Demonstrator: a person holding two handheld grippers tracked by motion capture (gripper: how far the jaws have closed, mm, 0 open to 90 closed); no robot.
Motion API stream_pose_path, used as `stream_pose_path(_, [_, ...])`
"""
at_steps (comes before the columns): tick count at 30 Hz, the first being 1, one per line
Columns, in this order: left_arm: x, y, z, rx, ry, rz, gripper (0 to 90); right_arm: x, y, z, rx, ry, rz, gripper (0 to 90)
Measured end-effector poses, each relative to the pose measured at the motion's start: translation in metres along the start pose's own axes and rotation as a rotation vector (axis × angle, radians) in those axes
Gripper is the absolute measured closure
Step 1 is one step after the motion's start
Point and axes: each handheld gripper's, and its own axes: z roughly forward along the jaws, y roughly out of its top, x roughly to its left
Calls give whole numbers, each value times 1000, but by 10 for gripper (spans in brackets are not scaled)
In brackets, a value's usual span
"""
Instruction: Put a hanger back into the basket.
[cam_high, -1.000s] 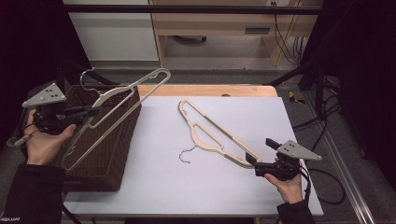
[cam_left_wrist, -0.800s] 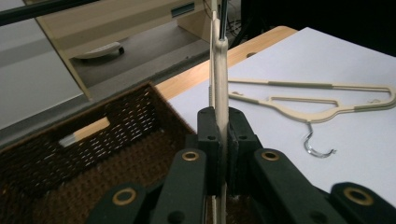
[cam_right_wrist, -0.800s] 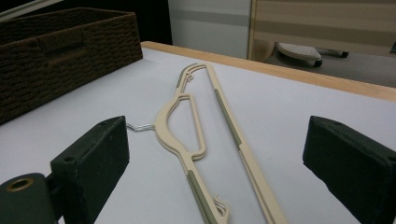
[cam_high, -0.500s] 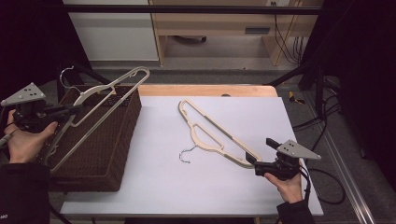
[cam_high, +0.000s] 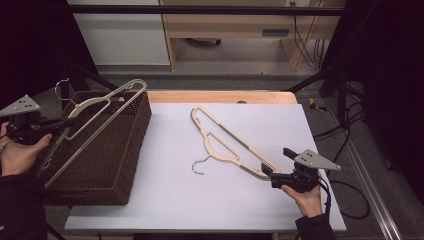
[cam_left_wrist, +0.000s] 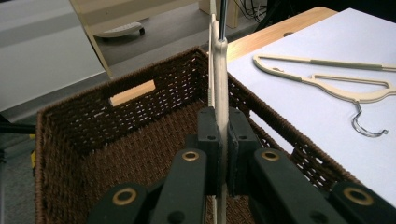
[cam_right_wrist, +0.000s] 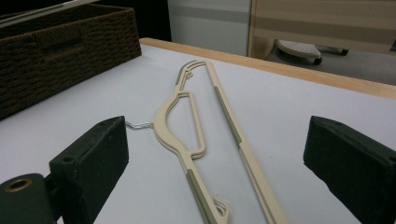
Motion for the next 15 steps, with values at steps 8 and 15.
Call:
stream_pose_path(8, [12,-25,19,57,19,-51,862,0,-1,3,3,5,0,71])
stream_pose_path(15, [15,-47,34,113,14,-83,862,2,0,6,9,8,-1,72])
